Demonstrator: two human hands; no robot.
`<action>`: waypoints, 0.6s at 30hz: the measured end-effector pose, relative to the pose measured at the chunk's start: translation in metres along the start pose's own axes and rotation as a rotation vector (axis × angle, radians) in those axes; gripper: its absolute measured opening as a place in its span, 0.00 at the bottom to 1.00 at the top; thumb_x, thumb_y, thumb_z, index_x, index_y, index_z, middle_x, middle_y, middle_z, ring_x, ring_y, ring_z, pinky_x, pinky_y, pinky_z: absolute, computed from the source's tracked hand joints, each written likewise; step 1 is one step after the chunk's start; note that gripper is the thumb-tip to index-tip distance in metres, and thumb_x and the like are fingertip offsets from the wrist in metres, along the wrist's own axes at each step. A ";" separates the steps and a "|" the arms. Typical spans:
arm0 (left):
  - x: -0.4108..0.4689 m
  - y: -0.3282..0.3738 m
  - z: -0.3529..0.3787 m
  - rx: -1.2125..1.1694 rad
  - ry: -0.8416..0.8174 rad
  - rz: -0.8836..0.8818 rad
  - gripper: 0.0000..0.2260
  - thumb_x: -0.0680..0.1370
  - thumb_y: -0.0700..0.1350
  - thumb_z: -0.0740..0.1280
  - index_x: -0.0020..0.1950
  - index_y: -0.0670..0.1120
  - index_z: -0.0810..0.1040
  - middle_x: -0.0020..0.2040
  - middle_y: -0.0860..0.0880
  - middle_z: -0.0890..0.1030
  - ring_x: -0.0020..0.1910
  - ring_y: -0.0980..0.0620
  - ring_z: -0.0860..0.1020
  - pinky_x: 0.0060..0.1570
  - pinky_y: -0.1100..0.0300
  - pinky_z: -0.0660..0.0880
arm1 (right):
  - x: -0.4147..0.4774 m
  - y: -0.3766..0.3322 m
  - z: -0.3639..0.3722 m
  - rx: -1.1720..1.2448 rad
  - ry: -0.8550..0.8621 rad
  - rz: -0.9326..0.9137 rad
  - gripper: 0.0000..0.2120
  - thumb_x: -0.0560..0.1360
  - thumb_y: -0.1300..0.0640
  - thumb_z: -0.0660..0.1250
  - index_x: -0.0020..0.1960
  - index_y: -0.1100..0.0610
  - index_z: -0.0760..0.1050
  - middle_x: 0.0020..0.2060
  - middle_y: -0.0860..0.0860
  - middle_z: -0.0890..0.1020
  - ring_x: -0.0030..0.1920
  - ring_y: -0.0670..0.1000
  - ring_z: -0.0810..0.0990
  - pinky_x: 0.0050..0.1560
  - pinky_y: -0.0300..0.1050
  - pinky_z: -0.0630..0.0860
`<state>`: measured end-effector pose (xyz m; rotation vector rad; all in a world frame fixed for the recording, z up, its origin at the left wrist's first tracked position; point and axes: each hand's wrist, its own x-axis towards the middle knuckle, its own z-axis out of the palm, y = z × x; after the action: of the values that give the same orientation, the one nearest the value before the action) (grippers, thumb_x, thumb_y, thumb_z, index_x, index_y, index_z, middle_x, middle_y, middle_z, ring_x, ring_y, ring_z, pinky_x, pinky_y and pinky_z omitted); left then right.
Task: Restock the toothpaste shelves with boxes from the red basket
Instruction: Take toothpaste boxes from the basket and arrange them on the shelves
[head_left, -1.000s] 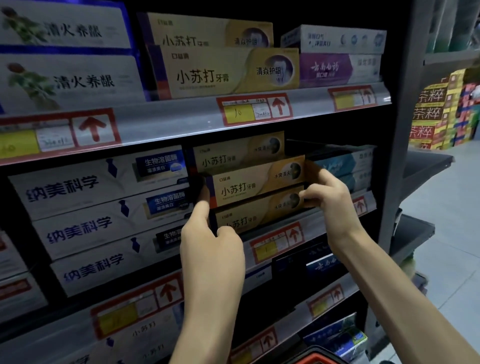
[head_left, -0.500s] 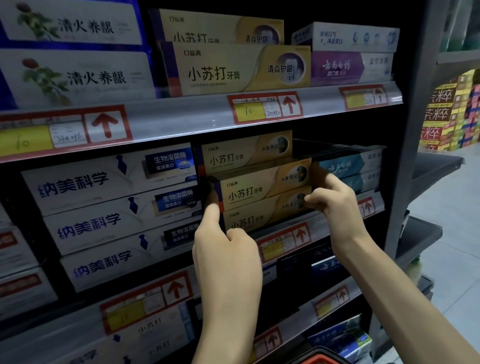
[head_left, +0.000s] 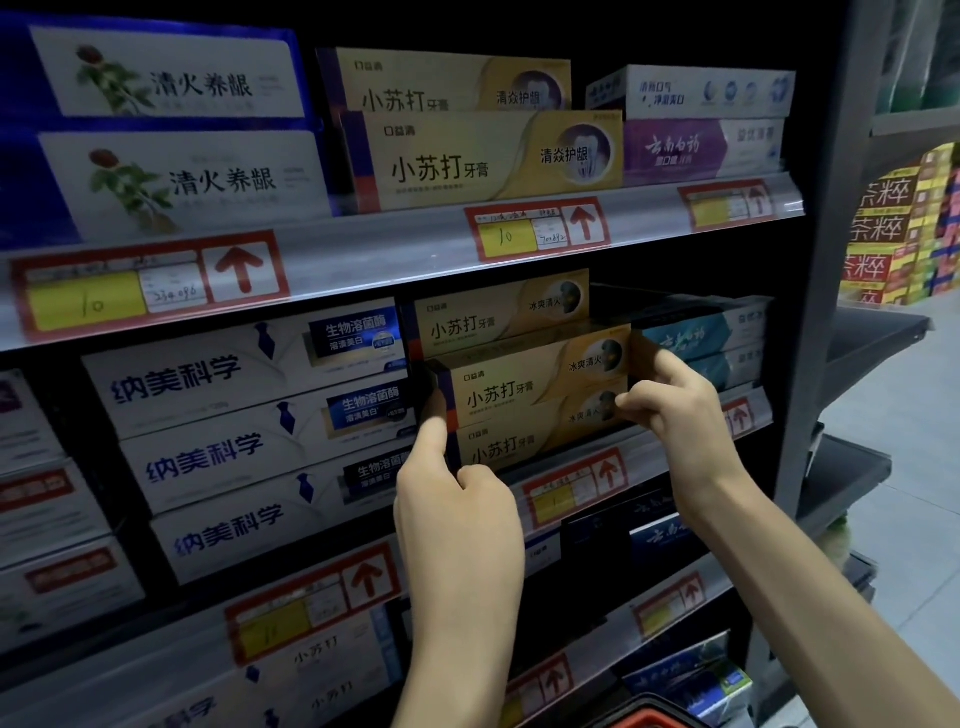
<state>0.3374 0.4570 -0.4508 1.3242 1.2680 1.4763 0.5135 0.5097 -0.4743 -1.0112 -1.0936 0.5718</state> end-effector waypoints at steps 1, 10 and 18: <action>0.001 -0.002 0.000 -0.001 -0.002 -0.002 0.29 0.83 0.30 0.54 0.82 0.52 0.61 0.79 0.53 0.67 0.32 0.86 0.68 0.27 0.83 0.63 | 0.000 -0.001 0.000 -0.006 -0.004 0.004 0.17 0.75 0.69 0.62 0.55 0.54 0.82 0.46 0.50 0.87 0.52 0.53 0.83 0.56 0.47 0.78; -0.007 -0.006 -0.011 -0.046 0.030 0.147 0.22 0.82 0.35 0.61 0.70 0.57 0.76 0.61 0.65 0.78 0.65 0.63 0.74 0.62 0.69 0.70 | -0.007 -0.016 -0.001 -0.042 0.121 0.000 0.28 0.75 0.69 0.63 0.74 0.57 0.73 0.59 0.42 0.81 0.61 0.44 0.79 0.66 0.47 0.75; -0.019 0.007 -0.058 -0.447 -0.221 0.054 0.14 0.84 0.43 0.60 0.63 0.46 0.82 0.59 0.48 0.86 0.61 0.51 0.83 0.65 0.47 0.75 | -0.052 -0.078 -0.010 0.044 0.080 -0.014 0.31 0.66 0.56 0.66 0.70 0.47 0.77 0.66 0.47 0.80 0.69 0.46 0.76 0.67 0.49 0.76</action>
<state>0.2844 0.4274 -0.4463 1.1841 0.7129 1.4937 0.4960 0.4277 -0.4297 -0.9795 -1.0130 0.5376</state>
